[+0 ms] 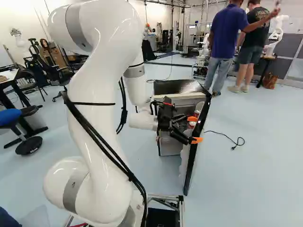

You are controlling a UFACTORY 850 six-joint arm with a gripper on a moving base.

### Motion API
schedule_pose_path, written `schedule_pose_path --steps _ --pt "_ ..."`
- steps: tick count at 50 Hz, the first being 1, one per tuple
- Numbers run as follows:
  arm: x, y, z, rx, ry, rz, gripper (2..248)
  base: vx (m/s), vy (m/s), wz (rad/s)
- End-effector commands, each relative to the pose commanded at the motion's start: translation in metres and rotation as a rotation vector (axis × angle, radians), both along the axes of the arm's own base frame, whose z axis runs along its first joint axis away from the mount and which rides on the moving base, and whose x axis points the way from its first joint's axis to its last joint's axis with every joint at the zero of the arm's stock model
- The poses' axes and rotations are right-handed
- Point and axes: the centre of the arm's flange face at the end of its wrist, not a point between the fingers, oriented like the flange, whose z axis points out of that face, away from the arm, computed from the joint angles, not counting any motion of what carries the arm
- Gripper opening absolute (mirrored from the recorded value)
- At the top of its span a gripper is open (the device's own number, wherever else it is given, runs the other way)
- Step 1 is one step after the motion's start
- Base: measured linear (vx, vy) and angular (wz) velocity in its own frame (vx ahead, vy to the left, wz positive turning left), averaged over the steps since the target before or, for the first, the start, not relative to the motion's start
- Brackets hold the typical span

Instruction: Grab a drink from the fridge

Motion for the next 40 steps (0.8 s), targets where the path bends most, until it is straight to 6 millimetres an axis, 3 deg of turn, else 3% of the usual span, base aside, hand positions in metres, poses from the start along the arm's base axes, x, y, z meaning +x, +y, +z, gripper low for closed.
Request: schedule_pose_path --steps 40 --pt "0.011 -0.090 -0.001 -0.017 -0.068 -0.228 247 0.000 0.000 0.000"
